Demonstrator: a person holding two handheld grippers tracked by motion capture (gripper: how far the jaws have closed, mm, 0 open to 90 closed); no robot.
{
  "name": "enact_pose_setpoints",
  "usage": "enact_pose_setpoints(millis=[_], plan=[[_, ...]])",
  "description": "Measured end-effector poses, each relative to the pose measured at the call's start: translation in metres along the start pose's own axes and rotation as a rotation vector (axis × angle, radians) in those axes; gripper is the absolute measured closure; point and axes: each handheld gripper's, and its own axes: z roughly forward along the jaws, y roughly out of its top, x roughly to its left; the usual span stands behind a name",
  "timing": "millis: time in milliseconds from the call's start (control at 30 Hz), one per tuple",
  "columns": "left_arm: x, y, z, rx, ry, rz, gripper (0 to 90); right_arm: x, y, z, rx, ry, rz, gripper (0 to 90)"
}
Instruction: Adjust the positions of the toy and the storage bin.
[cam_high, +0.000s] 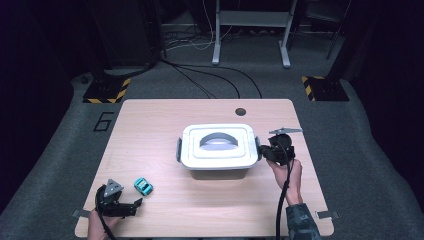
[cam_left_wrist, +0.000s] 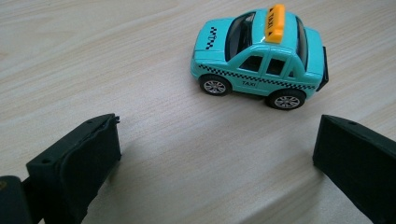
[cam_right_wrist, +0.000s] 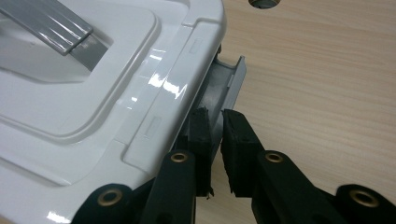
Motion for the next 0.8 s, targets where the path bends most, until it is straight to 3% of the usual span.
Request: enact_pose_setpoints(millis=[67, 100, 133, 167, 267, 300, 367, 433, 533, 800], plan=[[0.000, 0.000, 0.000, -0.001, 0.000, 0.000, 0.5, 0.000, -0.001, -0.001, 0.001, 0.006, 0.013, 81.8], [0.000, 0.000, 0.000, 0.000, 0.000, 0.000, 0.5, -0.002, -0.001, -0.001, -0.004, 0.010, -0.004, 81.6], [0.000, 0.000, 0.000, 0.000, 0.000, 0.000, 0.5, -0.001, 0.000, -0.002, -0.008, 0.011, 0.000, 74.9], [0.000, 0.000, 0.000, -0.001, 0.000, 0.000, 0.5, -0.001, 0.000, -0.002, -0.008, 0.011, 0.000, 74.9], [0.000, 0.000, 0.000, -0.001, 0.000, 0.000, 0.4, -0.005, 0.004, -0.007, -0.030, 0.008, -0.018, 62.0], [0.000, 0.000, 0.000, 0.000, 0.000, 0.000, 0.5, -0.005, 0.009, -0.014, -0.054, 0.003, -0.031, 51.8], [0.000, 0.000, 0.000, 0.000, 0.000, 0.000, 0.4, -0.005, 0.011, -0.017, -0.065, 0.015, -0.049, 48.0], [0.000, 0.000, 0.000, -0.001, 0.000, 0.000, 0.4, -0.002, 0.016, -0.022, -0.074, 0.026, -0.081, 34.9], [0.000, 0.000, 0.000, 0.000, -0.001, 0.001, 0.5, 0.005, 0.023, -0.024, -0.068, 0.058, -0.134, 22.5], [0.000, 0.000, 0.000, -0.001, 0.000, 0.000, 0.5, 0.035, 0.036, -0.003, -0.020, 0.152, -0.270, 11.0]])
